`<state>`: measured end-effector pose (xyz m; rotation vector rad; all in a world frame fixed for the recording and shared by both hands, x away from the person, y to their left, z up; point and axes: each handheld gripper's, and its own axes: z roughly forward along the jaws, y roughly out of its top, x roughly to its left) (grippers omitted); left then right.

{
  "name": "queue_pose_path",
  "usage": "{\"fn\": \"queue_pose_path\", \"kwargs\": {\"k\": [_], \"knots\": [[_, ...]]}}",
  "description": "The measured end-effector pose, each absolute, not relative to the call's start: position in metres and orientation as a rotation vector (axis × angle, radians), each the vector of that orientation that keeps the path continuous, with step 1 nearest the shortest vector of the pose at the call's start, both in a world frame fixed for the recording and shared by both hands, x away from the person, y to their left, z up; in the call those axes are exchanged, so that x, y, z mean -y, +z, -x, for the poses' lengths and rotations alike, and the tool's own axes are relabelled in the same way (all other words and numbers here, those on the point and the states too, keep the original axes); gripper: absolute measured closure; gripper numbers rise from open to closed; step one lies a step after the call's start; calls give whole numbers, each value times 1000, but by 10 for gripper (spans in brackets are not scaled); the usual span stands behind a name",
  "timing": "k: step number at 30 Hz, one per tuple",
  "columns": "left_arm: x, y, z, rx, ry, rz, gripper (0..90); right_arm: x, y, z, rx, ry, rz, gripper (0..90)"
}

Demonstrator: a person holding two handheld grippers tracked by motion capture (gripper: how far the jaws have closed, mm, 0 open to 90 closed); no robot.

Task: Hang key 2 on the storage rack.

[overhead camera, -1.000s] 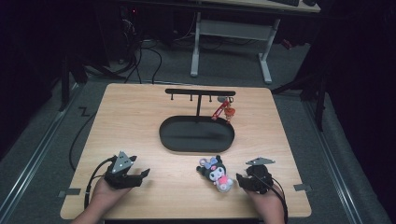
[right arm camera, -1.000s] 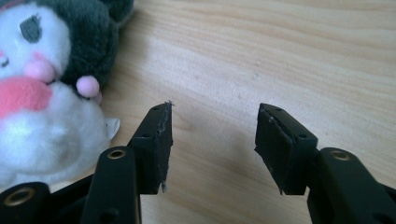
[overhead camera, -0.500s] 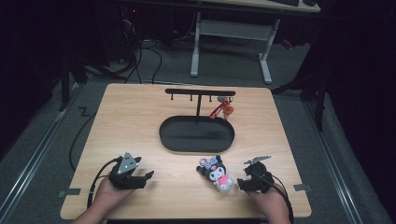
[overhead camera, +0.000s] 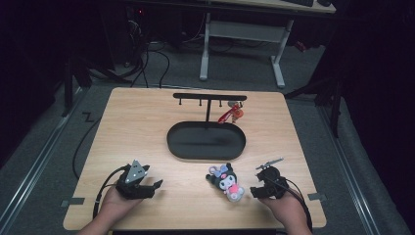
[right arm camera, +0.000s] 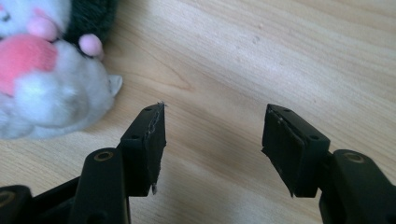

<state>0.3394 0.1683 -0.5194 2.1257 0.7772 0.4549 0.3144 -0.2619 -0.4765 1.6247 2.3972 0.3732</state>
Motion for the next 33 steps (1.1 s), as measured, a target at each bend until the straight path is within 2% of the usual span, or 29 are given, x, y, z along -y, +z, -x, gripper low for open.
{"fn": "queue_pose_path", "kwargs": {"k": [8, 23, 33], "knots": [[-168, -520, -340, -784, 443, -2129, 257, 263, -476, -321, -2441, 299, -1656, 383], [-166, -520, -342, -769, 438, -2137, 244, 244, -453, -322, -2571, 175, -1618, 332], [-164, -520, -342, -759, 429, -2148, 232, 218, -429, -319, -2650, 191, -1574, 229]]}}
